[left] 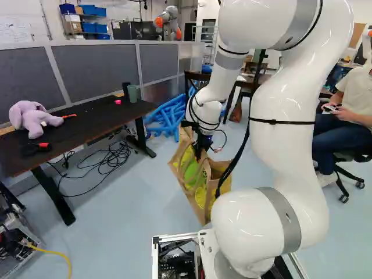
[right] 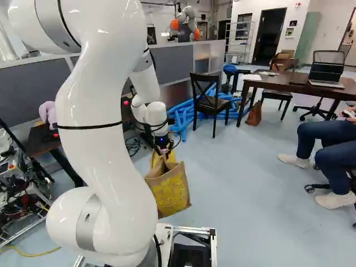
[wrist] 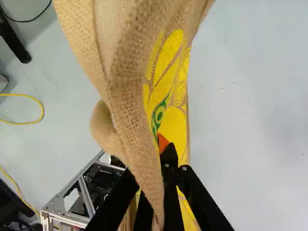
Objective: Pick up the bag on the ground and place it on the table
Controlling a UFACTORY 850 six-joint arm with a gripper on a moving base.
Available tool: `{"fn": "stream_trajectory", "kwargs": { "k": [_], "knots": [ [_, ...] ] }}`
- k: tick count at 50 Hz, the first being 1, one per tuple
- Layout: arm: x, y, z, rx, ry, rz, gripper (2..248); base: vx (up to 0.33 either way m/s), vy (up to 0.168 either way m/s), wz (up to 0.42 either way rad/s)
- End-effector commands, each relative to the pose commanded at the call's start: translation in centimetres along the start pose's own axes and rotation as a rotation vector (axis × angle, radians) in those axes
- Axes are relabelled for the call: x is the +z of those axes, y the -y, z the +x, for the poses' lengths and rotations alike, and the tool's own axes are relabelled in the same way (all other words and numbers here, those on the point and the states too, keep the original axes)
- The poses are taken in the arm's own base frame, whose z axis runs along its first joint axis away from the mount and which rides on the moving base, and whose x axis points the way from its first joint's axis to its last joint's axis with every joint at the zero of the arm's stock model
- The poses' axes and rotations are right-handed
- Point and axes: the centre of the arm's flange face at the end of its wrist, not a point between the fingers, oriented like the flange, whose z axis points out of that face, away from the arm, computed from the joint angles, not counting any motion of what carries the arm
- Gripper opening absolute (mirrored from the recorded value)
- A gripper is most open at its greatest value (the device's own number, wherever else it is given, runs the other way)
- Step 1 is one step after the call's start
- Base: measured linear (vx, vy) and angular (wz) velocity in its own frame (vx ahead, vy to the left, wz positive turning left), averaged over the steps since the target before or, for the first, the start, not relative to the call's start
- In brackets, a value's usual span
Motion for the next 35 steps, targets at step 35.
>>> {"fn": "stream_trajectory", "kwargs": {
  "k": [35],
  "knots": [
    [-4.8, 3.0, 3.6, -0.130, 0.053, 0.045, 21, 0.000, 0.000, 0.000]
  ]
}}
